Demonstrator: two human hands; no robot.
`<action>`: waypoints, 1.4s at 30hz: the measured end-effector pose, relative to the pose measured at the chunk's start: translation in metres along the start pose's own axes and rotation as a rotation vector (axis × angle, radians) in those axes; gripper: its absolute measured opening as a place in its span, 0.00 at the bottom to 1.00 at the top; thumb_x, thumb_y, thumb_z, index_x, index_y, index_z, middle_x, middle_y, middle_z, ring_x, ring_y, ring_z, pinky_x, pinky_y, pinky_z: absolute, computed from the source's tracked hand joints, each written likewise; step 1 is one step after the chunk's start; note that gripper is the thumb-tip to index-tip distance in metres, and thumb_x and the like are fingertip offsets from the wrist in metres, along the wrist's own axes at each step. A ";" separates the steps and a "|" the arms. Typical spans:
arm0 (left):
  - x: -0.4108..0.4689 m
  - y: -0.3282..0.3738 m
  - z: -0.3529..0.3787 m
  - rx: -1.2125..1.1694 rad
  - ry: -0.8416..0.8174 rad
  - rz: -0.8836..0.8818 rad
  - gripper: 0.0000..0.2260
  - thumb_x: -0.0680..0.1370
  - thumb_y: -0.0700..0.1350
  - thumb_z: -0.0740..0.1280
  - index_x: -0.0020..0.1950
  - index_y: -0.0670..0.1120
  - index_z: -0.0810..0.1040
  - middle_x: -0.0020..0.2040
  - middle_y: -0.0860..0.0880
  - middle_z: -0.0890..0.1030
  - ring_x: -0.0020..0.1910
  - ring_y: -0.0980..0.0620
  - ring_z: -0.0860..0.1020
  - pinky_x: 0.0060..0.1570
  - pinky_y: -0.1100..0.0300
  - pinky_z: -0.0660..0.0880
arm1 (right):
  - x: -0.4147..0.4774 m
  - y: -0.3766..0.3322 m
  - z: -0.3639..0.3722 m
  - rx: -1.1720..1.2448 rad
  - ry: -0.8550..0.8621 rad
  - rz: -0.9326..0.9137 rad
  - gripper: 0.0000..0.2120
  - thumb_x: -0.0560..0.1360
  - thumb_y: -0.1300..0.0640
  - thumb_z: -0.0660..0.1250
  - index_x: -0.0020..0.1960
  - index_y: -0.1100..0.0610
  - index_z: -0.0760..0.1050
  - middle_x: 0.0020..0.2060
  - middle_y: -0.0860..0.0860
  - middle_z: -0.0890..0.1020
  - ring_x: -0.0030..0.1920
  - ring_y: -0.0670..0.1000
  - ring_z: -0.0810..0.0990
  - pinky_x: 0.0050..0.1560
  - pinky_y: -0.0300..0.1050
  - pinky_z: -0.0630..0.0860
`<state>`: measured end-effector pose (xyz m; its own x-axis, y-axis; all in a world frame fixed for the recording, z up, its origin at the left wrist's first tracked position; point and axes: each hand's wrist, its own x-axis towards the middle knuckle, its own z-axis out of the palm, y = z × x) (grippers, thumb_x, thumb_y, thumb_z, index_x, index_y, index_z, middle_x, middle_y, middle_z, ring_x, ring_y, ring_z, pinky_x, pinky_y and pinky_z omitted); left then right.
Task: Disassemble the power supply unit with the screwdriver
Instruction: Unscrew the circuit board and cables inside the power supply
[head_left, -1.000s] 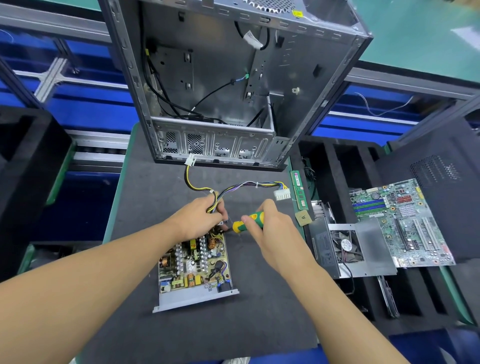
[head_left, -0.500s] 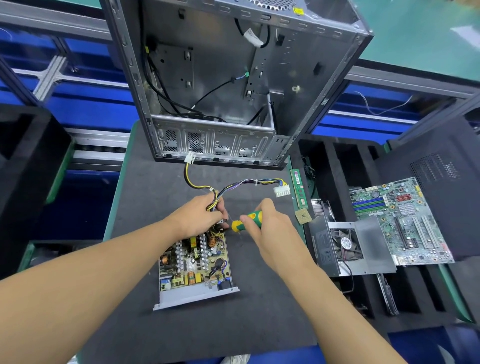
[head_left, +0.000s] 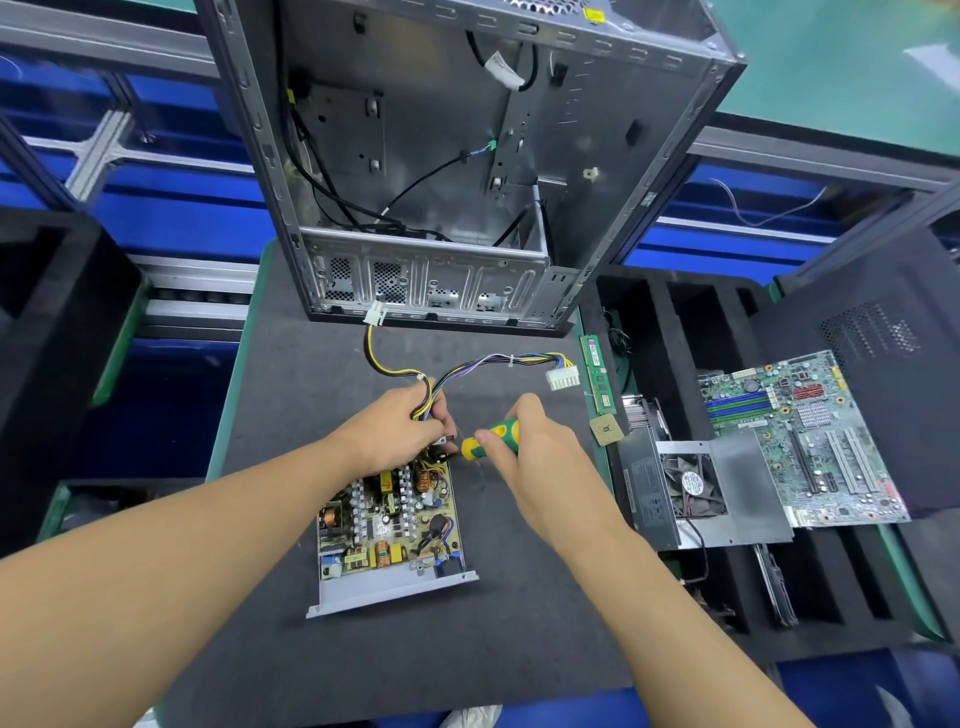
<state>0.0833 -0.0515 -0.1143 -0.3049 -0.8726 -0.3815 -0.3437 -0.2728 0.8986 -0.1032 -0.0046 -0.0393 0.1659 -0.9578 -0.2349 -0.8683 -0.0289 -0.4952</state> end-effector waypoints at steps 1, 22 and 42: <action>0.000 0.000 0.000 0.001 0.000 0.005 0.07 0.77 0.32 0.59 0.46 0.43 0.68 0.48 0.44 0.84 0.43 0.52 0.85 0.48 0.62 0.75 | 0.000 0.000 0.000 -0.004 0.001 -0.005 0.14 0.81 0.43 0.59 0.49 0.53 0.61 0.35 0.46 0.71 0.34 0.53 0.71 0.28 0.42 0.62; 0.001 -0.002 -0.001 0.096 0.037 0.055 0.08 0.74 0.33 0.62 0.43 0.46 0.69 0.44 0.51 0.85 0.44 0.54 0.82 0.47 0.61 0.76 | -0.008 -0.019 0.018 -0.161 0.038 -0.093 0.16 0.81 0.41 0.58 0.47 0.52 0.57 0.42 0.50 0.72 0.38 0.55 0.68 0.32 0.48 0.63; 0.002 -0.005 -0.001 0.169 0.080 0.096 0.08 0.73 0.35 0.65 0.41 0.47 0.70 0.33 0.62 0.79 0.32 0.61 0.72 0.35 0.65 0.69 | 0.017 -0.038 0.001 -0.395 -0.152 -0.148 0.16 0.81 0.58 0.62 0.48 0.47 0.53 0.44 0.50 0.61 0.47 0.56 0.68 0.41 0.48 0.64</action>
<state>0.0855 -0.0524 -0.1194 -0.2737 -0.9226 -0.2717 -0.4629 -0.1212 0.8781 -0.0668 -0.0197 -0.0255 0.3432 -0.8829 -0.3205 -0.9369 -0.2979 -0.1828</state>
